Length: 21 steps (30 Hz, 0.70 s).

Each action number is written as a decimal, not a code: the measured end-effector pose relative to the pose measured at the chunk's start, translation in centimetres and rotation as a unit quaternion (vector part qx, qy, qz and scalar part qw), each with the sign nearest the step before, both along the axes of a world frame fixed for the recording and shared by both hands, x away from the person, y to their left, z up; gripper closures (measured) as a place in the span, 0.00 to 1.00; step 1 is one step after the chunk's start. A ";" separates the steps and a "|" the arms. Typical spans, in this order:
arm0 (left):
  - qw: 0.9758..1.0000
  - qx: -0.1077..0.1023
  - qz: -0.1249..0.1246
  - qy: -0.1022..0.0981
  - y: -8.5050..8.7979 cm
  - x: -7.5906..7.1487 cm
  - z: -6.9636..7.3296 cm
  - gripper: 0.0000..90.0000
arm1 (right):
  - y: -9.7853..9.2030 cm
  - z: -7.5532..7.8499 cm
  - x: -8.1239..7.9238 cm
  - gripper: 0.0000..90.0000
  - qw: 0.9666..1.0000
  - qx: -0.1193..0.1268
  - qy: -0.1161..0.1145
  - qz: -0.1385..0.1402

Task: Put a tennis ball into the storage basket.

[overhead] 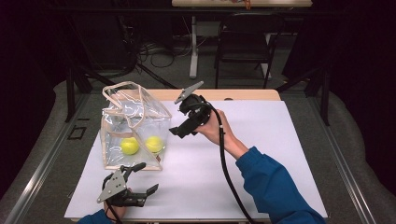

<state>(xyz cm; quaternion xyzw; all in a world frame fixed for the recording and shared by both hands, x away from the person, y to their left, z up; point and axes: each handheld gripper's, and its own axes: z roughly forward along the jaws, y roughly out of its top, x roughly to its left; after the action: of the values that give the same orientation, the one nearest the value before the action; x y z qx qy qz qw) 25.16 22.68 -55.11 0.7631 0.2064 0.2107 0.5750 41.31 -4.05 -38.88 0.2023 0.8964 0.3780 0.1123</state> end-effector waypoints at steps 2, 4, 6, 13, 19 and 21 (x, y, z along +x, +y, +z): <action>1.000 0.000 0.000 0.001 0.0 0.0 0.0 0.18 | -0.4 -0.3 -0.2 0.00 1.000 0.000 0.001 -0.002; 1.000 -0.001 0.000 0.001 0.0 0.0 0.0 0.18 | -0.9 -0.5 -0.3 0.00 1.000 -0.002 0.001 -0.004; 1.000 0.000 0.000 0.001 0.0 0.0 0.0 0.18 | -1.3 -0.8 -0.5 0.00 1.000 -0.001 0.004 -0.005; 1.000 0.001 -0.001 0.001 0.0 0.0 0.0 0.18 | -2.5 -1.8 -1.2 0.00 1.000 -0.006 0.007 -0.011; 1.000 0.000 0.001 0.000 0.0 0.0 0.0 0.18 | -3.7 -2.8 -1.8 0.00 1.000 -0.008 0.010 -0.016; 1.000 0.000 0.001 0.000 0.1 0.0 0.0 0.18 | -4.2 -3.1 -1.9 0.00 1.000 -0.007 0.010 -0.019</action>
<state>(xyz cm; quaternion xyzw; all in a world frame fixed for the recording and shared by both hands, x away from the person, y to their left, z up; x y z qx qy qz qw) 25.13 22.74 -55.11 0.7628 0.2076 0.2114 0.5748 39.36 -8.23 -41.98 0.2227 0.8962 0.3670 0.1117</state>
